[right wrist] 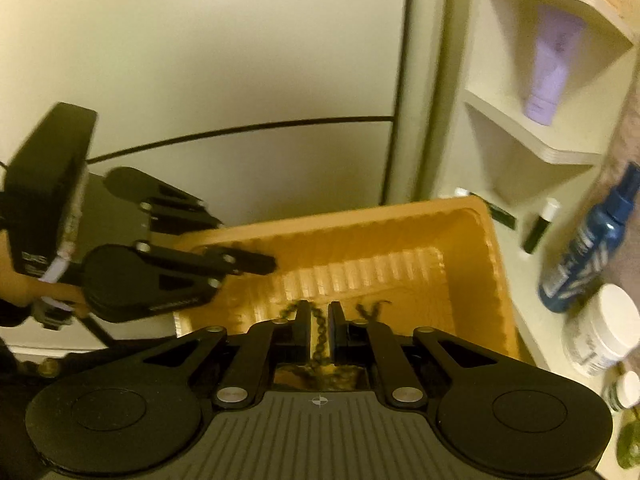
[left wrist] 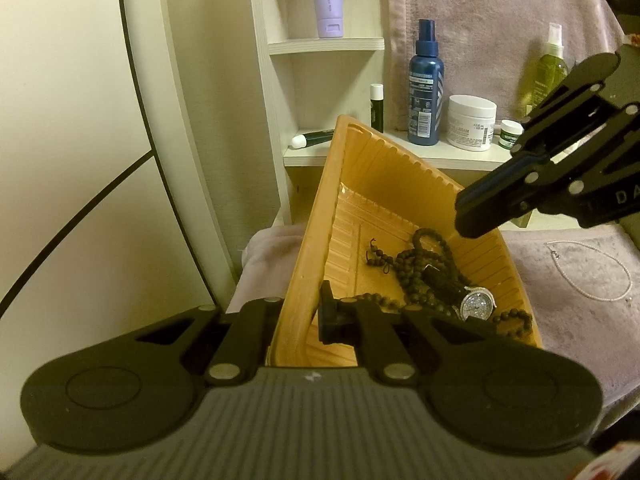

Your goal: Organize jewelry

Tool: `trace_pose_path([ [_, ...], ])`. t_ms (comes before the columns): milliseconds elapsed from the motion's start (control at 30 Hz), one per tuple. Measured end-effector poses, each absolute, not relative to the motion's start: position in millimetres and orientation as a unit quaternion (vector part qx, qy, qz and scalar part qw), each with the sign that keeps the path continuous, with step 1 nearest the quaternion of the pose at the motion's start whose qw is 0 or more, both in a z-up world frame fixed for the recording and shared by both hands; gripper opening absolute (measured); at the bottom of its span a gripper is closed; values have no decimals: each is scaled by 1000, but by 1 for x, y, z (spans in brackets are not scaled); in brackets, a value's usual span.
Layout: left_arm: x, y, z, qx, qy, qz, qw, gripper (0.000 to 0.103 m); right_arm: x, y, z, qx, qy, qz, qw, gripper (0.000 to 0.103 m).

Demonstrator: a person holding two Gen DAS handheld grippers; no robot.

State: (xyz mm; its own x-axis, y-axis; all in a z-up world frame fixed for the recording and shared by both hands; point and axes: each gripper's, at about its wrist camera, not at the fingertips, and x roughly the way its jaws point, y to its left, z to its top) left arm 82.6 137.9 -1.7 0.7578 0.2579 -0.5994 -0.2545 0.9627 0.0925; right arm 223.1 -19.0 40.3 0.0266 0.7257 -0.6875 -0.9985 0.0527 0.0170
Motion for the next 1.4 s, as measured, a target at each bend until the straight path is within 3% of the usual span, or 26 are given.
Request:
trace_pose_path([
  [400, 82, 138, -2, 4, 320, 137, 937, 5, 225, -100, 29, -203, 303, 579, 729, 34],
  [700, 81, 135, -1, 6, 320, 136, 937, 5, 220, -191, -13, -118, 356, 424, 824, 43],
  [967, 82, 135, 0, 6, 320, 135, 938, 5, 205, -271, -48, -54, 376, 240, 894, 45],
  [1400, 82, 133, 1, 11, 322, 137, 937, 5, 199, -300, -77, 8, 376, 182, 908, 45],
])
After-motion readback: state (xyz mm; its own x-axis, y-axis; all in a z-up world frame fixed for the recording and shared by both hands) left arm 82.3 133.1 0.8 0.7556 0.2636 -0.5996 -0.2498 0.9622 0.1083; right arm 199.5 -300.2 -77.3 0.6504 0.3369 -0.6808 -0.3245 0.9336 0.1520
